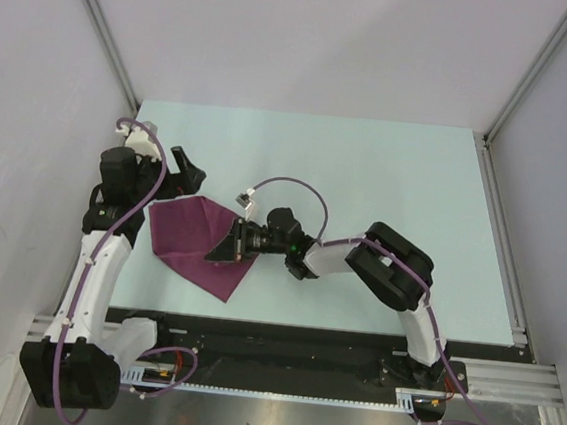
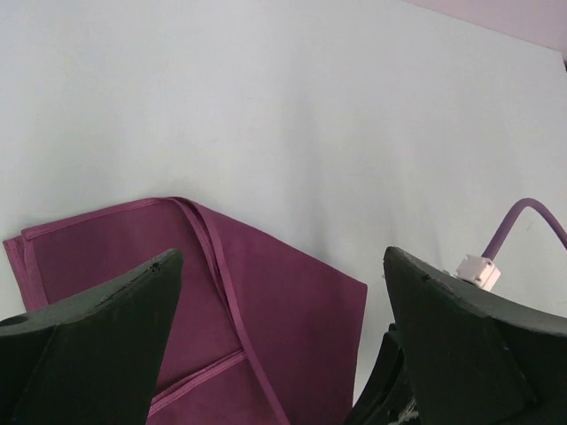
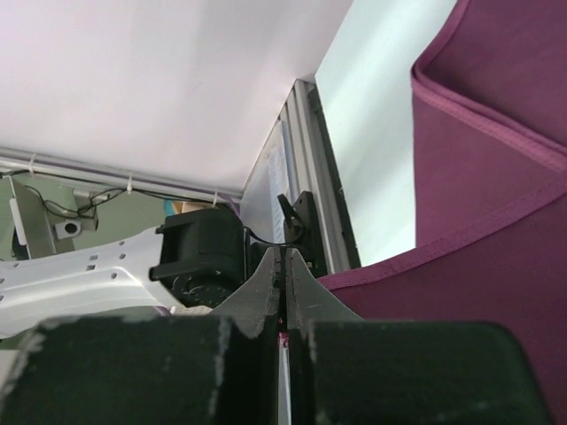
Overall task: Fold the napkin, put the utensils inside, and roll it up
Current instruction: Fold the napkin
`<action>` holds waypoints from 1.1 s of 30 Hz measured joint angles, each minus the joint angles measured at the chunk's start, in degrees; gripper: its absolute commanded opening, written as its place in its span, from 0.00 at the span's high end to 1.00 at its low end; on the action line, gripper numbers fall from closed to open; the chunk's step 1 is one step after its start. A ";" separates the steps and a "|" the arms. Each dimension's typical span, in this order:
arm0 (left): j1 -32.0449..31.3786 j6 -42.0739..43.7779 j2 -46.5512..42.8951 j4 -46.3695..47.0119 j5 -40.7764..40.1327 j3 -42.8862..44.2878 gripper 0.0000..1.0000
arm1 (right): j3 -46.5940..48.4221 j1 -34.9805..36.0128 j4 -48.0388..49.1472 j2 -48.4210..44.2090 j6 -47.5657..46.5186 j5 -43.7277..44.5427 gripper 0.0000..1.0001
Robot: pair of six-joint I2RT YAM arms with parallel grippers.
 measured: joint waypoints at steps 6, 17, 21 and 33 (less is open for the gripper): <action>-0.28 -0.02 -0.11 0.07 0.11 0.00 0.00 | 0.00 1.42 0.04 0.11 0.11 0.00 1.00; -0.79 -0.02 -0.11 0.37 0.11 0.00 0.00 | -2.01 2.27 -2.08 4.74 -1.40 0.04 1.00; -0.90 -0.02 -0.11 0.39 0.11 0.00 0.00 | -2.03 2.27 -3.21 4.98 -1.75 0.07 0.85; -1.03 -0.02 -0.11 0.37 0.09 0.00 0.00 | -2.89 2.03 -11.80 -0.61 -9.20 -0.44 0.38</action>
